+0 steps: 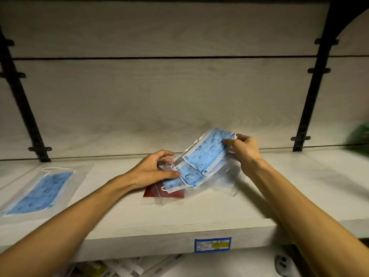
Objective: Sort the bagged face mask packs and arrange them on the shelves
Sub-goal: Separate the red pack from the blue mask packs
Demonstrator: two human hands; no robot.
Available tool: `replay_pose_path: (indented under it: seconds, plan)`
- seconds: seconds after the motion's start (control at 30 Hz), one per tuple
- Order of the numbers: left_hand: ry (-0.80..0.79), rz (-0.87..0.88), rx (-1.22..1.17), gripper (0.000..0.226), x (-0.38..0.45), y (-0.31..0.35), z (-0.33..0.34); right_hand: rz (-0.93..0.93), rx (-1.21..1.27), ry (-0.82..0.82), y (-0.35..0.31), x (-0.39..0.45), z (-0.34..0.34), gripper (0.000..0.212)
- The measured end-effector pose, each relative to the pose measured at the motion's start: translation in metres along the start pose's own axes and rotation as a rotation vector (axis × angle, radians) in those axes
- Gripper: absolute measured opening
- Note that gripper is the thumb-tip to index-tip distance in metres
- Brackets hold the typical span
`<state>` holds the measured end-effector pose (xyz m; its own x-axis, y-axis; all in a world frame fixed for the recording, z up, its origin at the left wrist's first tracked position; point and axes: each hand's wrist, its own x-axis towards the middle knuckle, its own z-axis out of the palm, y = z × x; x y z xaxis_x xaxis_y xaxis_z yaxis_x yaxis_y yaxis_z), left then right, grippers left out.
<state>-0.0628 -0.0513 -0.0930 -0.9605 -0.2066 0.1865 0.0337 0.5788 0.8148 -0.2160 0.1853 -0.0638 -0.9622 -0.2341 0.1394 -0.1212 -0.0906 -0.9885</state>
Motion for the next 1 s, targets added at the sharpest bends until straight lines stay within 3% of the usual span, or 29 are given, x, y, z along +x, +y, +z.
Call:
replay_pose_path:
  seconds: [0.17,0.33,0.47,0.6,0.77,0.9,1.0]
  plan:
    - [0.164,0.048,-0.041,0.058,0.002,0.007,0.000,0.036,0.042,-0.001,0.004,0.002,0.001,0.023]
    - [0.320,-0.071,-0.113,0.039,0.000,0.006,-0.009,0.092,0.079,-0.022,0.009,0.006,-0.001,0.020]
    - [0.412,-0.173,-0.352,0.025,-0.001,0.006,-0.021,0.094,0.027,-0.031,0.014,0.009,-0.004,0.027]
    - [0.235,-0.257,-0.547,0.030,-0.004,0.011,-0.020,0.145,-0.074,-0.202,0.017,-0.002,0.004,0.032]
    - [0.030,-0.232,-0.599,0.041,-0.006,0.013,-0.013,0.110,-0.048,-0.392,0.017,-0.014,0.015,0.037]
    - [0.032,-0.237,-0.531,0.043,-0.008,0.011,-0.014,0.121,0.079,-0.471,0.017,-0.015,0.013,0.039]
    - [-0.060,-0.232,-0.551,0.051,-0.008,0.016,-0.013,0.120,0.018,-0.495,0.017,-0.017,0.013,0.039]
